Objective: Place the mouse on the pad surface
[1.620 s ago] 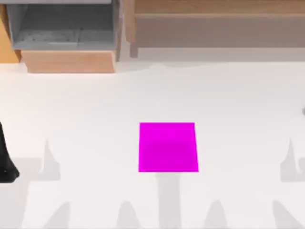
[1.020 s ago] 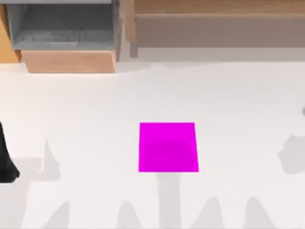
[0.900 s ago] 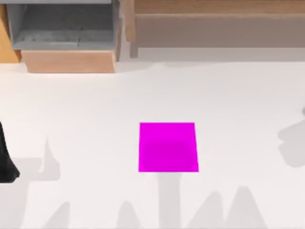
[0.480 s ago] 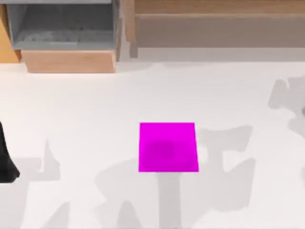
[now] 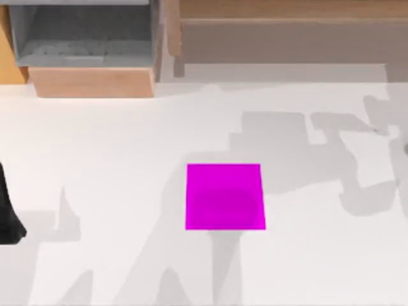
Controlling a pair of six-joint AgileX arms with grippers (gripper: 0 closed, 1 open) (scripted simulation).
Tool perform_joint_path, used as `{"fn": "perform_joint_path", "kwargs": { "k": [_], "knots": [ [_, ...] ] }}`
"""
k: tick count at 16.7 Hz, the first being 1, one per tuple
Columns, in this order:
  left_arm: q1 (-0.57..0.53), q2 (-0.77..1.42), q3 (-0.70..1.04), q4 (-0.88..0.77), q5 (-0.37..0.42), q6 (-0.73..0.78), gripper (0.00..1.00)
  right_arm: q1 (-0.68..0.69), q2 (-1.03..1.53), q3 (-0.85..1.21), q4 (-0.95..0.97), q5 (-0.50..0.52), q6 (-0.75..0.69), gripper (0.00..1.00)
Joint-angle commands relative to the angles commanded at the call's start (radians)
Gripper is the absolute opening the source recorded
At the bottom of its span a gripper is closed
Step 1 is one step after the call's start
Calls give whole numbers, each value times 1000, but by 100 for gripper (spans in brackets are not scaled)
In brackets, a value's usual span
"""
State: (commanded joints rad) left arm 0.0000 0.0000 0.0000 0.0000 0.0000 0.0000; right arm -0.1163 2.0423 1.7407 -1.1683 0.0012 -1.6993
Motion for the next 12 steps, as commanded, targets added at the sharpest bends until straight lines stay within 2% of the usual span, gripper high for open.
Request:
{"fn": "perform_joint_path", "kwargs": {
  "k": [4, 12],
  "knots": [
    [0, 0, 0, 0, 0, 0, 100, -9, 148, 145, -81, 3, -134, 100],
    [0, 0, 0, 0, 0, 0, 100, -5, 165, 141, -70, 3, -143, 100]
  ]
}}
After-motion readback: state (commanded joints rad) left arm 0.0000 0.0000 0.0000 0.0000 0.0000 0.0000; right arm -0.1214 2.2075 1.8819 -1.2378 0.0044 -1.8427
